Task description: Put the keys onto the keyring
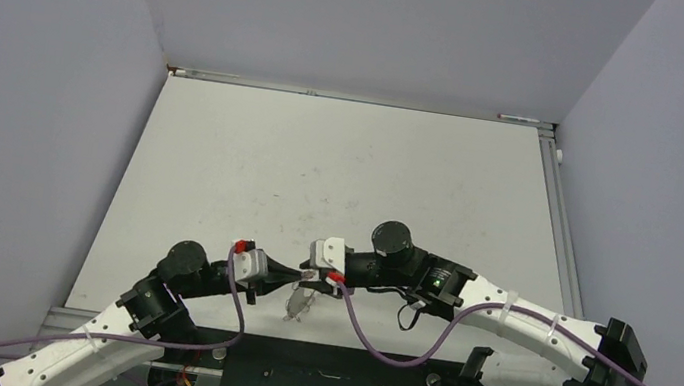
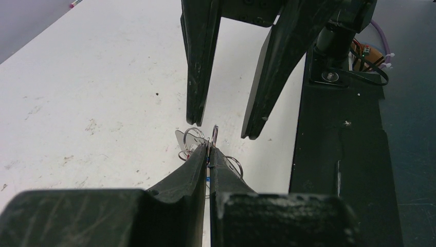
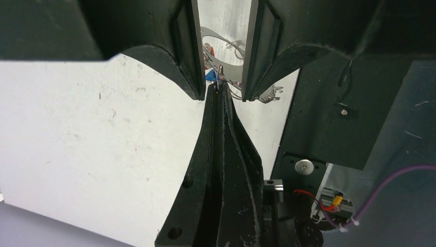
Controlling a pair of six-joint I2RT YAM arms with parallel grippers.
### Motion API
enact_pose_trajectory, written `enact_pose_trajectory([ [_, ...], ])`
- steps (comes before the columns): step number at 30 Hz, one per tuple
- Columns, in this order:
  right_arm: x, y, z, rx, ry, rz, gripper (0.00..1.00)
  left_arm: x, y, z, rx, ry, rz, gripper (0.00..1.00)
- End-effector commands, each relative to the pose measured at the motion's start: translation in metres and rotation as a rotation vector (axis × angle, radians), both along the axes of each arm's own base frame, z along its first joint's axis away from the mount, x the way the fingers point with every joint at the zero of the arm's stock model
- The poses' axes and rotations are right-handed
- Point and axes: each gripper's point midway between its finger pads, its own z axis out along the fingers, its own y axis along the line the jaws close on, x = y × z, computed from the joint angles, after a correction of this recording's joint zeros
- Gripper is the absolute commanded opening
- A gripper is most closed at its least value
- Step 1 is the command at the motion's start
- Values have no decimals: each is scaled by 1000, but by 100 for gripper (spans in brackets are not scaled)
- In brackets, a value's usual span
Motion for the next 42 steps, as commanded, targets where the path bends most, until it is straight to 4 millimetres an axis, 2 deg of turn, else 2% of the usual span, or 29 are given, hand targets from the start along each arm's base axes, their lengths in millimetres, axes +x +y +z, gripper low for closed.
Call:
enact_pose_trajectory([
  [1, 10, 3, 4, -25, -37, -48, 33, 2, -1, 27, -35, -60, 7, 0],
  [10, 17, 5, -6, -62, -43, -67, 27, 1, -1, 26, -33, -59, 6, 0],
  [19, 20, 7, -4, -46, -57, -75, 17, 0, -2, 26, -35, -59, -2, 0],
  [26, 23, 8, -3, -39, -58, -92, 6, 0, -2, 25, -30, -54, -4, 0],
  [29, 22, 7, -6, -45, -58, -90, 5, 0, -2, 26, -32, -56, -4, 0],
  [31, 23, 8, -1, -13, -79, -89, 5, 1, -1, 27, -36, -63, 5, 0],
  [32, 22, 8, 2, 7, -89, -85, 5, 2, 0, 28, -40, -69, 15, 6],
  [35, 18, 6, 10, 78, -125, -68, 5, 5, 5, 36, -62, -94, 45, 36],
  [40, 15, 5, 30, 189, -181, -55, 5, -9, 13, 75, -191, -150, 21, 69],
  [42, 10, 4, 41, 249, -201, -34, 5, -13, 18, 90, -247, -126, 31, 87],
])
